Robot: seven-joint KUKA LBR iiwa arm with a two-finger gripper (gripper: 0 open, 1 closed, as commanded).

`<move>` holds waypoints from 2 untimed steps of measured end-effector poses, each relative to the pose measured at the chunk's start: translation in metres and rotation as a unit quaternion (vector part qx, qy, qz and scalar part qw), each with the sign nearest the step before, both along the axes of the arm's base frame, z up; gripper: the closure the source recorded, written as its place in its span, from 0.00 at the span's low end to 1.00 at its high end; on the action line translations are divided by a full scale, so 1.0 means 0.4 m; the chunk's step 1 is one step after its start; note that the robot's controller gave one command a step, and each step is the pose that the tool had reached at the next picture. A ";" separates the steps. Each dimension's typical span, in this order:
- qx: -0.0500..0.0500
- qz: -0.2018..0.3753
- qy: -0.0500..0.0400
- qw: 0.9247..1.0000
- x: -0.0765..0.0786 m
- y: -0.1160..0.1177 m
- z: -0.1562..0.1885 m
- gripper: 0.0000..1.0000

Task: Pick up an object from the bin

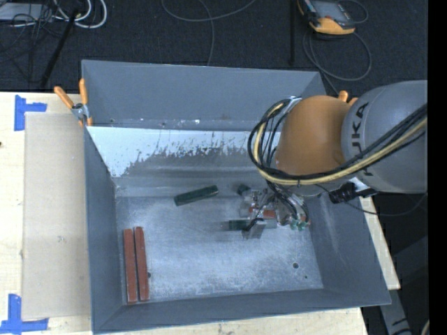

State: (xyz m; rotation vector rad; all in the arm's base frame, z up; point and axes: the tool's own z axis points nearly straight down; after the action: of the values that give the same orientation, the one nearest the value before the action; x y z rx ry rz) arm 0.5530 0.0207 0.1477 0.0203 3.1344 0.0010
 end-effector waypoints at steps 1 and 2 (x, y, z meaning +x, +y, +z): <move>0.000 0.000 0.001 1.000 0.003 0.000 0.077 1.00; 0.000 0.001 0.003 1.000 0.003 0.000 0.077 1.00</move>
Offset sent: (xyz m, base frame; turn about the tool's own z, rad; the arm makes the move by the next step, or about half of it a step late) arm 0.0000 -0.0001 0.0294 0.0000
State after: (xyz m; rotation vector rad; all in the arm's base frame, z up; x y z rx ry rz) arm 0.5543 0.0208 0.1786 0.0165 3.1412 0.0001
